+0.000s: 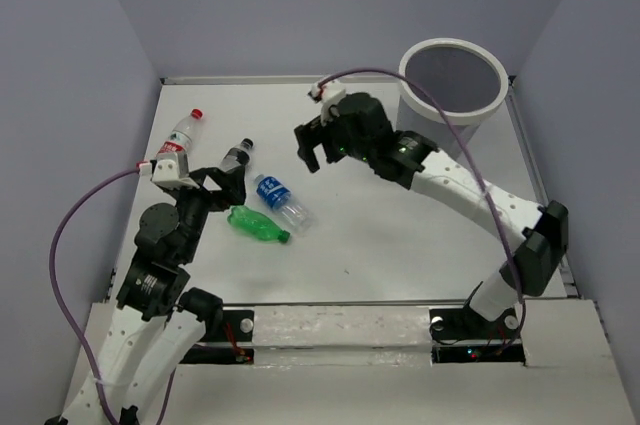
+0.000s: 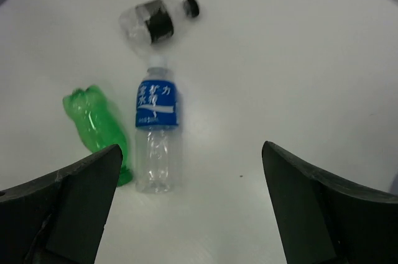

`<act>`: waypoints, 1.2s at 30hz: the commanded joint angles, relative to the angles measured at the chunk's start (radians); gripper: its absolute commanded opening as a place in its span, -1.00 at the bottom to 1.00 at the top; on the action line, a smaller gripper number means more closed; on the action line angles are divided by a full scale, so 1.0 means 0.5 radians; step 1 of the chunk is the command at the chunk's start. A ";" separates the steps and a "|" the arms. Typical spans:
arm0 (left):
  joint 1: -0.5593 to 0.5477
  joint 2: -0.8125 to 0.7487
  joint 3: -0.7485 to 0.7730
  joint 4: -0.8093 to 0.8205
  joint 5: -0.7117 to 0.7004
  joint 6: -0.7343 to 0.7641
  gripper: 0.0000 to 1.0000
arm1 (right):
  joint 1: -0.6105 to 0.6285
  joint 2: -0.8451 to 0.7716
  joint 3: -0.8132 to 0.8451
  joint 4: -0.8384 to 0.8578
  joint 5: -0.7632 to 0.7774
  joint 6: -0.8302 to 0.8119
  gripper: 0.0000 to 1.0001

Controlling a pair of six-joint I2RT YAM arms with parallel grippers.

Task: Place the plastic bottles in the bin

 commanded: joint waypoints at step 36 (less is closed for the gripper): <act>0.043 -0.230 0.027 0.019 -0.421 -0.032 0.98 | 0.252 1.266 0.536 -0.033 0.106 -0.054 -0.08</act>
